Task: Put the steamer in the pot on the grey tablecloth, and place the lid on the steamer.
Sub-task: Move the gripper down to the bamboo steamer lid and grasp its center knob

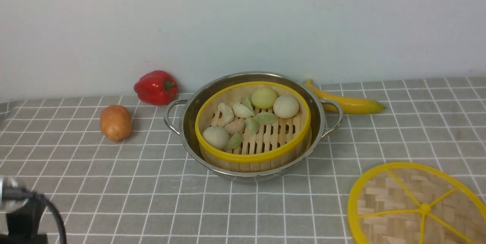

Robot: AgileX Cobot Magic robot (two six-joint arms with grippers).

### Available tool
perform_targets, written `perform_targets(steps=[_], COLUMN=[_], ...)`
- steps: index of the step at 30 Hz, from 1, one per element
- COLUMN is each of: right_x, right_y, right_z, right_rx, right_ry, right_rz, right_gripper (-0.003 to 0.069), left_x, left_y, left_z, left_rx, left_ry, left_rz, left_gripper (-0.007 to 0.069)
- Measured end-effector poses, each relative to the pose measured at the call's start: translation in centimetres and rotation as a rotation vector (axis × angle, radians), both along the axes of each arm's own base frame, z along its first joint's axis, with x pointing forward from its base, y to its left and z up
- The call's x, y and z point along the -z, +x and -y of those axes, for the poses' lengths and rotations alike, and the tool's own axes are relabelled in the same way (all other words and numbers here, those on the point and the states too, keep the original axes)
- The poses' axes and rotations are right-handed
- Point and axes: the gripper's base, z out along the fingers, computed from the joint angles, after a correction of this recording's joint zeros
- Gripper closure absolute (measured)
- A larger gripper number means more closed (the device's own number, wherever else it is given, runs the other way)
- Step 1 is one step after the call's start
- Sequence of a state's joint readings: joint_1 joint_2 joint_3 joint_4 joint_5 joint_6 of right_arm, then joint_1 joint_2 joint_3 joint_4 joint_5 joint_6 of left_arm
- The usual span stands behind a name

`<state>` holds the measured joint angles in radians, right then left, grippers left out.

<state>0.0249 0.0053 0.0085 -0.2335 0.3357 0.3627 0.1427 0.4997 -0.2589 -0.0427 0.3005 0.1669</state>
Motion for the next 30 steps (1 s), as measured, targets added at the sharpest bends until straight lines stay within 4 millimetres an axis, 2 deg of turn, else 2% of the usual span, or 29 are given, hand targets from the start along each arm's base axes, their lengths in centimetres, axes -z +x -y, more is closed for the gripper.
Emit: perform_targets(steps=[3,7,17,30], right_x=[0.0,0.0,0.0,0.0], right_y=[0.0,0.0,0.0,0.0], right_z=[0.0,0.0,0.0,0.0], right_rx=[0.0,0.0,0.0,0.0], right_ry=[0.0,0.0,0.0,0.0], right_rz=[0.0,0.0,0.0,0.001], right_gripper=[0.0417,0.0417,0.0417,0.0417], left_x=[3.4,5.6,5.5,5.6], left_y=[-2.3,-3.6,-4.8,-4.9], left_z=[0.0,0.2,0.5,0.5], left_rx=[-0.04,-0.055,-0.051,-0.065], left_ry=[0.005,0.007,0.013,-0.033], left_rz=[0.039,0.108,0.196,0.201], left_gripper=[0.0046,0.0046,0.0046,0.0046])
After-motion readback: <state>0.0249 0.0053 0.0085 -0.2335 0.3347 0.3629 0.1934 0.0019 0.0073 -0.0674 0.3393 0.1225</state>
